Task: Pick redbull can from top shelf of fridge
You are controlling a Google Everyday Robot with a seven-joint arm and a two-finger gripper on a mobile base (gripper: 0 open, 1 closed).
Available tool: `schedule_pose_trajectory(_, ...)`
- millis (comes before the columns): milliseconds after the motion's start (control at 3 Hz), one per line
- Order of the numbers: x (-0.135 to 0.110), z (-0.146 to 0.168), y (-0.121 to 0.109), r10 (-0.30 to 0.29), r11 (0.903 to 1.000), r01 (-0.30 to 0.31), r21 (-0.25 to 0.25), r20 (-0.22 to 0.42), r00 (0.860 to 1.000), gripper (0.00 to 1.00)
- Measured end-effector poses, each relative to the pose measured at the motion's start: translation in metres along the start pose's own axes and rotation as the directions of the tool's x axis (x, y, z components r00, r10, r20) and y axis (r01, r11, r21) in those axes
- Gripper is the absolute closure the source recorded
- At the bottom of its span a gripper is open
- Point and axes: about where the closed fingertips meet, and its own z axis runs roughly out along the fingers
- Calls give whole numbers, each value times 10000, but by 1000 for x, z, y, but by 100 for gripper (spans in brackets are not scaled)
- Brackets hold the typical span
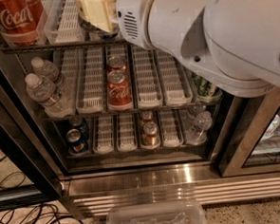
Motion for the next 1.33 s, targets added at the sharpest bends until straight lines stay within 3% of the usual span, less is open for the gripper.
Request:
schedule_pose_trajectory(667,3,-26,44,942,9929,-941,-732,-15,9955,100)
schedule_pose_trajectory(1000,16,-51,60,1193,9888,-1224,-851,-410,9920,100)
schedule_pose_trajectory(1333,29,-81,63,1047,9899,-1140,-840,-1074,9887,100)
